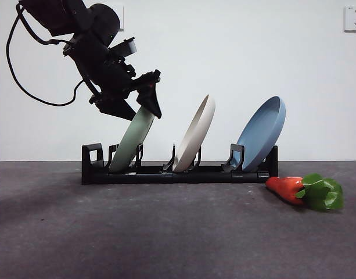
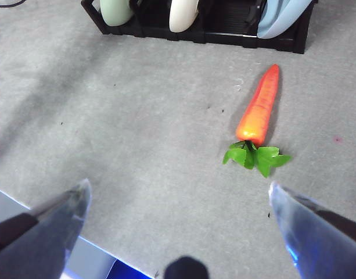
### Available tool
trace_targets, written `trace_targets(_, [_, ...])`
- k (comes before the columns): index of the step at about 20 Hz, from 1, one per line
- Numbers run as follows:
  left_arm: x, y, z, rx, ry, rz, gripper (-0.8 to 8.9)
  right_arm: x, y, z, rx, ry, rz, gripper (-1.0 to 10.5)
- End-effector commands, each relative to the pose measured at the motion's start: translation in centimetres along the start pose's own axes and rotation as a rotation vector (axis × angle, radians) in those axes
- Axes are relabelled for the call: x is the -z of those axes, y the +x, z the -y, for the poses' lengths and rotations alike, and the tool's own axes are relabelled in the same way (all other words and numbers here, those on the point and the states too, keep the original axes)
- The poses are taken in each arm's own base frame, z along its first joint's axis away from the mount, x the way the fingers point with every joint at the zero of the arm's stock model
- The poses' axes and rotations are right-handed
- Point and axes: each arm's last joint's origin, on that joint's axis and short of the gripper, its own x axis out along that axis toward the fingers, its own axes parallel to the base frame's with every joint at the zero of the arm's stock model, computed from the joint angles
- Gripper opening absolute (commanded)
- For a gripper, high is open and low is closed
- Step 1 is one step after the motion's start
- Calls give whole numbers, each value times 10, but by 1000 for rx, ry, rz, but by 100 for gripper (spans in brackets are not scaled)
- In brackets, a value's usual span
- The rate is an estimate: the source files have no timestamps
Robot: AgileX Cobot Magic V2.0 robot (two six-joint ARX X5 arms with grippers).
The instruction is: Take the green plate from the plate rack,put the plate on the table,take the carrot from the table,put the carrot in the plate
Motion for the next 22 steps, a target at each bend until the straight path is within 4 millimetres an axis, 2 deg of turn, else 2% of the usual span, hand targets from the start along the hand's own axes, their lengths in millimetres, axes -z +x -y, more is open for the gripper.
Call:
trace_targets(1, [3,5,2,51,-1,-13,-14,-1,0,0,1,-8,3,565])
trace_targets(8, [2,2,3,105,-42,-13,-8,-1,0,0,1,-8,3,564])
trace_targets(11, [-7,-11,7,130,-55,16,-8,-1,0,0,1,-8,3,564])
trace_targets(15, [-27,-47,16,129,-56,82,-8,-1,0,0,1,-8,3,564])
trace_targets(19, [-45,-100,29,129,-35,144,-8,-1,0,0,0,-8,3,564])
trace_targets(22, [-48,-141,46,137,6,121,-8,-1,0,0,0,-8,3,564])
